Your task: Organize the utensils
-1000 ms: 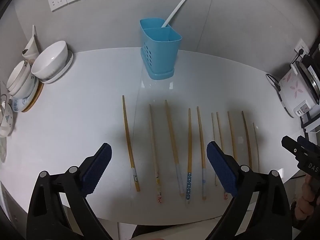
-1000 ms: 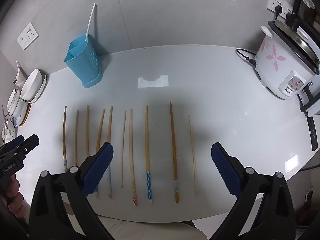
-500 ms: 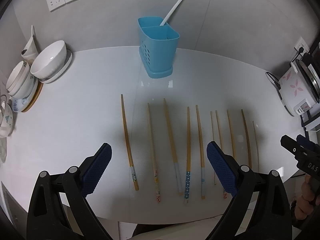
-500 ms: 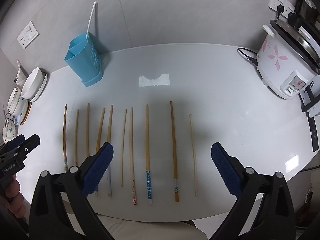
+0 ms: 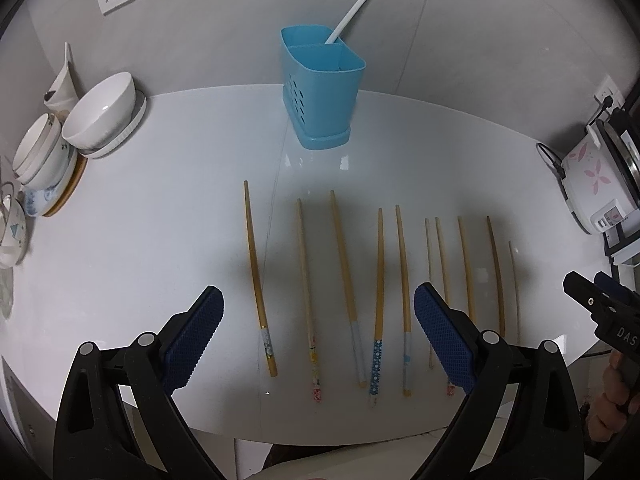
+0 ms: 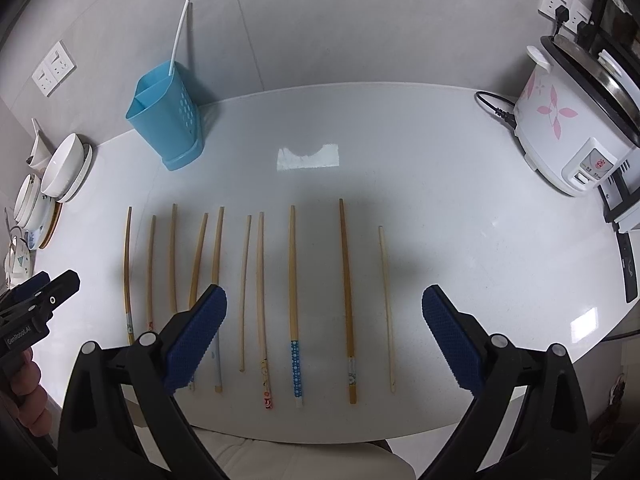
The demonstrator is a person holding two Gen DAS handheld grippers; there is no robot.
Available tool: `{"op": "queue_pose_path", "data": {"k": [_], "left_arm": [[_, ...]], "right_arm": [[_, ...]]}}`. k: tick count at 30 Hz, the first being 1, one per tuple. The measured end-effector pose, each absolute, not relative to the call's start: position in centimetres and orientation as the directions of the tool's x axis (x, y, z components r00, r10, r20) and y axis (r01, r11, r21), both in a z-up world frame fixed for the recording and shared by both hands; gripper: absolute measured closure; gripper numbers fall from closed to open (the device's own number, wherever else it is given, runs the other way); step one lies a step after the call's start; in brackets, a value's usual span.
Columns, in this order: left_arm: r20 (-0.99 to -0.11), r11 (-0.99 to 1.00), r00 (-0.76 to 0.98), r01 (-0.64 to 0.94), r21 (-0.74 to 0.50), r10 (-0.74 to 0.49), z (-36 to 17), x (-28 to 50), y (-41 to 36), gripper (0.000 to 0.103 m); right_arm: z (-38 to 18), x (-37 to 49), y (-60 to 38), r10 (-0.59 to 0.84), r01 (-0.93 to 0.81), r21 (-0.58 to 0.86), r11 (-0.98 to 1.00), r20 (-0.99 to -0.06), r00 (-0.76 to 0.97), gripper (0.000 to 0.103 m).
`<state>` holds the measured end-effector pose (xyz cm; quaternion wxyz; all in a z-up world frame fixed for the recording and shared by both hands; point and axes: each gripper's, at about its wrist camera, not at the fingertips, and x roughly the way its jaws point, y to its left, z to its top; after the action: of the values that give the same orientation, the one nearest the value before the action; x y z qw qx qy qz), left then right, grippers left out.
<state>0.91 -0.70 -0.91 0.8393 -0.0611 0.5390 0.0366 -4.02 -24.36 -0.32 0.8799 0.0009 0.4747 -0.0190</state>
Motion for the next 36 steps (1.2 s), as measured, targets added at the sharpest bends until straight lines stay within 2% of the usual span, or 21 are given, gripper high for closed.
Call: {"op": "queue_pose_path", "data": {"k": [36], "left_arm": [[-0.911,0.991,0.411,-0.122,-0.062,-0.006,-1.16,1.05,-0.56,0.009]], "right_arm": [[-0.22,-3.71,-24.51,-0.031,0.039,-0.011,0.999,-0.836,0.547,0.009]]}}
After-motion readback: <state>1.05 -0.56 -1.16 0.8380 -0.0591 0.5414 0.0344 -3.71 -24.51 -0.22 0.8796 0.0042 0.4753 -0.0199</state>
